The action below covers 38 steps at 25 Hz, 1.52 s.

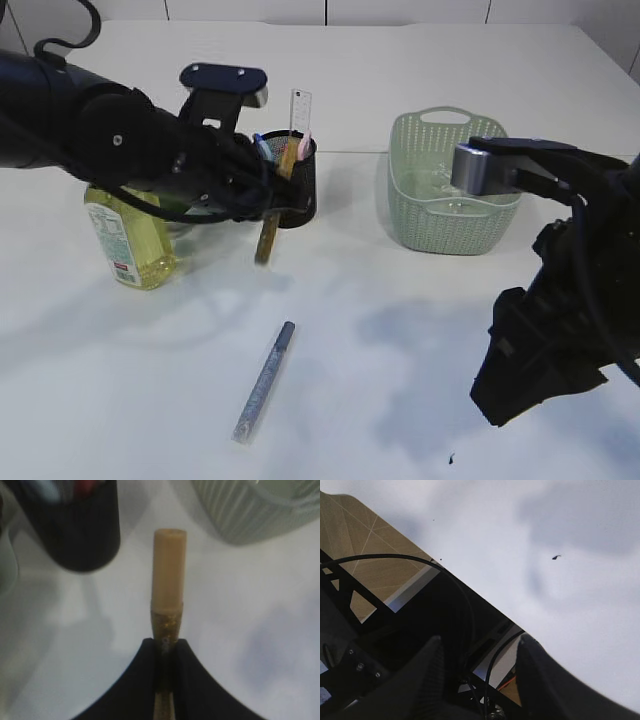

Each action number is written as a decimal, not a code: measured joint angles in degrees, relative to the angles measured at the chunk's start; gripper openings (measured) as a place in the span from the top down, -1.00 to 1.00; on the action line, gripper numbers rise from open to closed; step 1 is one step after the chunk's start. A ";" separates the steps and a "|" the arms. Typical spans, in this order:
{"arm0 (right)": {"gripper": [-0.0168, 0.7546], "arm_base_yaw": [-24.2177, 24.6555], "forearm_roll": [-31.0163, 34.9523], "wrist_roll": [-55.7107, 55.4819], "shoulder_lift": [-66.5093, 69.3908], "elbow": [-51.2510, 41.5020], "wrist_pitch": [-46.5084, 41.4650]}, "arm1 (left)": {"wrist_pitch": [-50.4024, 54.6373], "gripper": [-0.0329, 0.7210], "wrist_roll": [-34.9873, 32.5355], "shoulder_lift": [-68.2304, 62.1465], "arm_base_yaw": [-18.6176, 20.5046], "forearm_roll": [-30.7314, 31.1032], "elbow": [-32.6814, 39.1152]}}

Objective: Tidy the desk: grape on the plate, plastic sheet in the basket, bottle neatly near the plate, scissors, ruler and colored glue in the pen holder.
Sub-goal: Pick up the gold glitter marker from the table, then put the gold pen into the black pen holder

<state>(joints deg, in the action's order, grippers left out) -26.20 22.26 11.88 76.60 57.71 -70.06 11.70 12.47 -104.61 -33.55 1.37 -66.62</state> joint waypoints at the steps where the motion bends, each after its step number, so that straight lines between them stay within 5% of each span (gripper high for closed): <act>1: -0.02 0.00 0.00 0.00 0.00 0.00 0.00 | -3.52 0.81 0.00 0.00 0.00 0.28 0.00; 11: -0.02 0.00 0.53 0.00 0.00 0.00 0.00 | -28.43 0.81 0.00 -0.34 4.30 1.13 -2.62; 16: -0.02 0.00 0.61 0.00 0.00 0.00 0.00 | -28.69 0.81 0.00 -4.46 8.38 1.13 -9.39; 38: -0.02 0.00 0.75 0.11 0.00 0.00 0.00 | -27.23 0.70 0.00 -17.12 8.57 1.22 -20.04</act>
<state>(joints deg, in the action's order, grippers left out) -26.20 23.01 11.99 76.60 57.71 -70.06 -15.54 12.47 -121.73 -24.98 2.59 -86.66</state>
